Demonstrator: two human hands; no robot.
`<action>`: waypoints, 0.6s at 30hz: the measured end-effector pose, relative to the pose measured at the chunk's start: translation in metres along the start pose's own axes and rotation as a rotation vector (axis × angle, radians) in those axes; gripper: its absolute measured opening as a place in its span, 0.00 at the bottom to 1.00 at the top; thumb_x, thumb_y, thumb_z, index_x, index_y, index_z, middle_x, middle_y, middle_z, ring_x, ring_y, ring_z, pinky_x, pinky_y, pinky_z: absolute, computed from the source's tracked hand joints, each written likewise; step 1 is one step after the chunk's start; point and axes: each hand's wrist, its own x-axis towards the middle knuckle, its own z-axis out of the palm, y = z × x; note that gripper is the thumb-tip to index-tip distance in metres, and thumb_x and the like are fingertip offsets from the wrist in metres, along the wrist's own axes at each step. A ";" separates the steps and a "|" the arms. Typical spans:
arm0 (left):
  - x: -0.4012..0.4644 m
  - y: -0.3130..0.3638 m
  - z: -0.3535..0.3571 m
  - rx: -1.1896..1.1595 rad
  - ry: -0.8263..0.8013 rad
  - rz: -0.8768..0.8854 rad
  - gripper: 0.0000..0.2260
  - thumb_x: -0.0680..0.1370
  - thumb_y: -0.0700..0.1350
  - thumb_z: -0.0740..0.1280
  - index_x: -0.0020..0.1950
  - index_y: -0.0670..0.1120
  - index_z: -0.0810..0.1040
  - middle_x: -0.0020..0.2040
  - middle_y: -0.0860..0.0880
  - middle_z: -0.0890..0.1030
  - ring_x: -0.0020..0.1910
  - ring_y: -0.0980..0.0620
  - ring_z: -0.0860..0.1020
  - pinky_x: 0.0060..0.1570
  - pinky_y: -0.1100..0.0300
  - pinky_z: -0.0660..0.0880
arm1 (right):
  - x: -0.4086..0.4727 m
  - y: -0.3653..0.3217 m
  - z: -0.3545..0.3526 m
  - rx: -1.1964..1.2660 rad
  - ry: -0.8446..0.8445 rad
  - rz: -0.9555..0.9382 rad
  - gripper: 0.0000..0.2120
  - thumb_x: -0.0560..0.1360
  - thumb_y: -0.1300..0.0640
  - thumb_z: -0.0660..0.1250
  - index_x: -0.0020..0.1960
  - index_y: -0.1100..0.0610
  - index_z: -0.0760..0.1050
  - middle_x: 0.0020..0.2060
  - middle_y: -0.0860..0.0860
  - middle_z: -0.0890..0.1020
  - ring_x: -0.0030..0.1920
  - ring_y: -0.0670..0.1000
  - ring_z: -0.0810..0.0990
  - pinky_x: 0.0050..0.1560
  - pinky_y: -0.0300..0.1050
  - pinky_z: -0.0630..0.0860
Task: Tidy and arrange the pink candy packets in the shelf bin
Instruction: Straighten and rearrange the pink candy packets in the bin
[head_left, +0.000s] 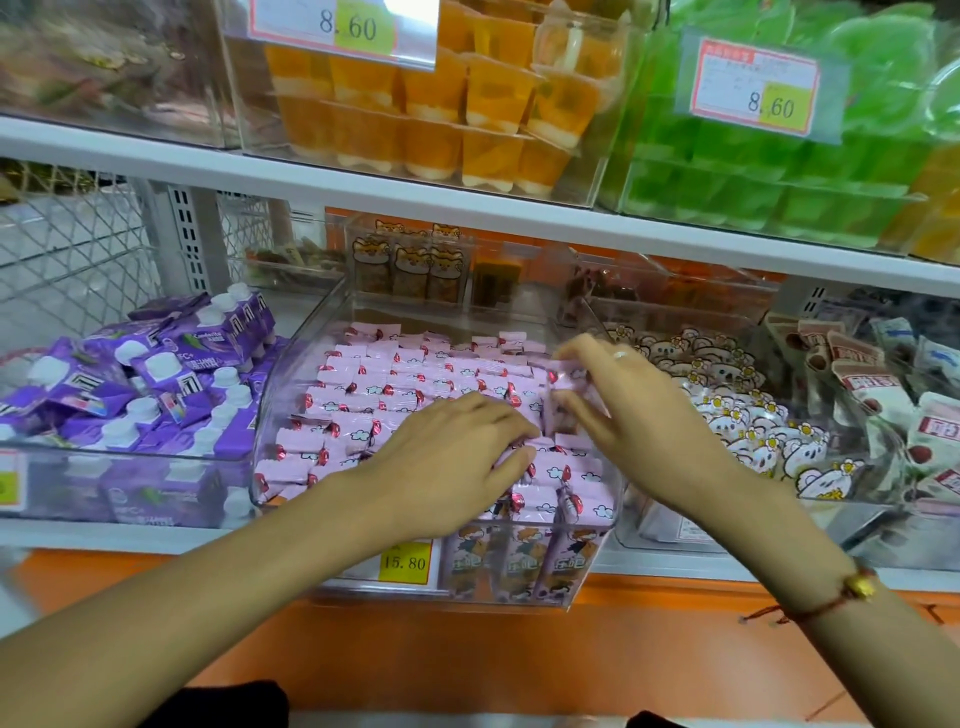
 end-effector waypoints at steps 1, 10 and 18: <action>0.000 0.000 0.000 -0.007 -0.001 -0.002 0.18 0.82 0.55 0.50 0.70 0.54 0.67 0.68 0.56 0.72 0.66 0.56 0.66 0.63 0.59 0.64 | 0.000 0.001 0.002 0.002 -0.035 0.031 0.13 0.78 0.53 0.63 0.61 0.55 0.69 0.54 0.53 0.78 0.55 0.54 0.74 0.48 0.50 0.73; 0.002 -0.001 -0.002 -0.089 0.027 -0.043 0.18 0.81 0.56 0.54 0.69 0.54 0.68 0.65 0.57 0.73 0.63 0.56 0.68 0.58 0.58 0.68 | -0.011 0.008 0.016 -0.219 -0.111 0.004 0.16 0.80 0.49 0.55 0.58 0.52 0.79 0.63 0.49 0.74 0.61 0.50 0.66 0.60 0.44 0.63; 0.030 0.004 0.005 0.010 -0.095 0.054 0.19 0.82 0.54 0.51 0.71 0.53 0.68 0.69 0.55 0.68 0.64 0.54 0.65 0.55 0.59 0.62 | -0.033 0.016 0.007 0.222 0.085 0.259 0.16 0.78 0.53 0.61 0.65 0.52 0.70 0.48 0.42 0.78 0.43 0.43 0.78 0.41 0.44 0.75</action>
